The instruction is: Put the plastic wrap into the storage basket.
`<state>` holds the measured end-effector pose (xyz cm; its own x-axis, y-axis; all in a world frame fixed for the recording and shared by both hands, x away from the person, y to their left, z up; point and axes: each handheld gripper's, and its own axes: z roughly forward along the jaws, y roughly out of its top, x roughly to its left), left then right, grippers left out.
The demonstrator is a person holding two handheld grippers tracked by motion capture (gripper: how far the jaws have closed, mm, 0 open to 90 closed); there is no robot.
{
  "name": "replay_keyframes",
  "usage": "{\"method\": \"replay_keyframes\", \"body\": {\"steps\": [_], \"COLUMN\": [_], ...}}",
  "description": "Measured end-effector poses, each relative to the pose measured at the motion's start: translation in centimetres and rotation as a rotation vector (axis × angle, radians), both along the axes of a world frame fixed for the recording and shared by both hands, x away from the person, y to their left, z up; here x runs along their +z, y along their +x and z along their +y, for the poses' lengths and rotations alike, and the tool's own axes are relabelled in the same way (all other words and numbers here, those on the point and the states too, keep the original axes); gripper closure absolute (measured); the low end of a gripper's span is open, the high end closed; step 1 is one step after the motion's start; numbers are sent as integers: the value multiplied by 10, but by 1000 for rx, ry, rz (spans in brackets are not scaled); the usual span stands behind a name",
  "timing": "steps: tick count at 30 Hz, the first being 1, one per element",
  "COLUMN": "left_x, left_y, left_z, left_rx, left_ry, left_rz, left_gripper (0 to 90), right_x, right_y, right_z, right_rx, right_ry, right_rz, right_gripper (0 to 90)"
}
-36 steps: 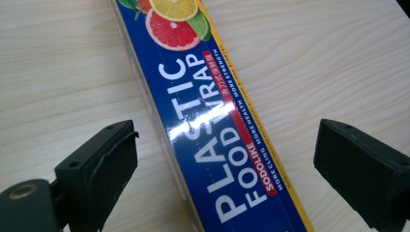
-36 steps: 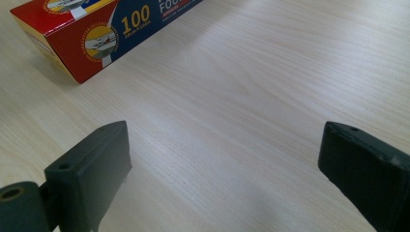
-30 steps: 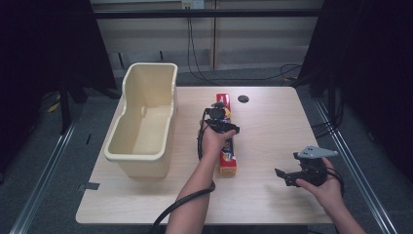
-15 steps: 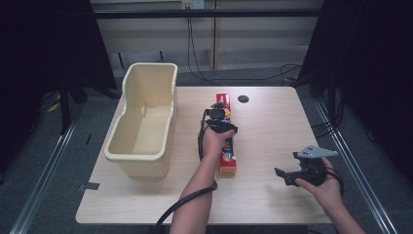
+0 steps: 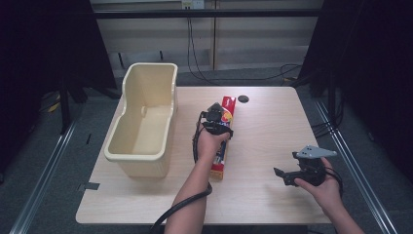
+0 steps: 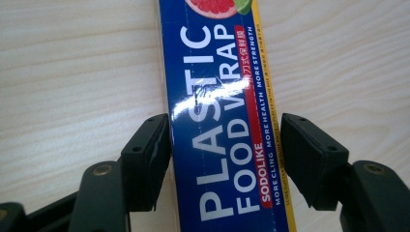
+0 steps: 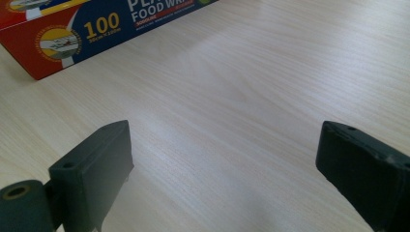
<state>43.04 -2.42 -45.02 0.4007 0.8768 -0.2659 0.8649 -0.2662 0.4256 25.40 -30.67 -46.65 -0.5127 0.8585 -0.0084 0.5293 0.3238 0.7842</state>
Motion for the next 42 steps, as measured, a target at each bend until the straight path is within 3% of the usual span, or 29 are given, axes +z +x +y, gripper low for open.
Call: {"method": "replay_keyframes", "body": {"steps": [8,19,25,29,31,33,34,36,40,41,42], "left_x": [-2,-11,-14,-11,-7,-5,-5,-2,7,9,12], "left_y": [7,18,22,22,22,21,21,20,18,18,19], "left_z": [-6,-17,-20,-18,-18,-17,-17,-14,-11,-11,-9], "left_rx": [-20,-1,-8,6,-10,-30,-18,-29,-50,-33,-51], "left_ry": [22,37,76,85,118,138,118,125,162,153,161], "left_rz": [4,0,-8,20,36,62,72,97,115,117,121], "left_gripper": [309,272,307,366,396,402,403,405,409,409,410], "right_x": [0,0,0,1,1,2,2,2,2,2,2], "right_y": [0,1,1,0,0,0,0,0,0,0,0], "right_z": [1,0,-2,-3,-3,-3,-4,-4,-4,-4,-4], "right_rx": [-6,-10,-16,-13,-10,-14,-13,-12,-9,-10,-9], "right_ry": [2,3,6,11,12,15,15,18,15,16,17], "right_rz": [2,-4,-9,-14,-20,-17,-16,-15,-24,-22,-21], "right_gripper": [59,61,62,62,62,62,62,62,62,62,62]}}
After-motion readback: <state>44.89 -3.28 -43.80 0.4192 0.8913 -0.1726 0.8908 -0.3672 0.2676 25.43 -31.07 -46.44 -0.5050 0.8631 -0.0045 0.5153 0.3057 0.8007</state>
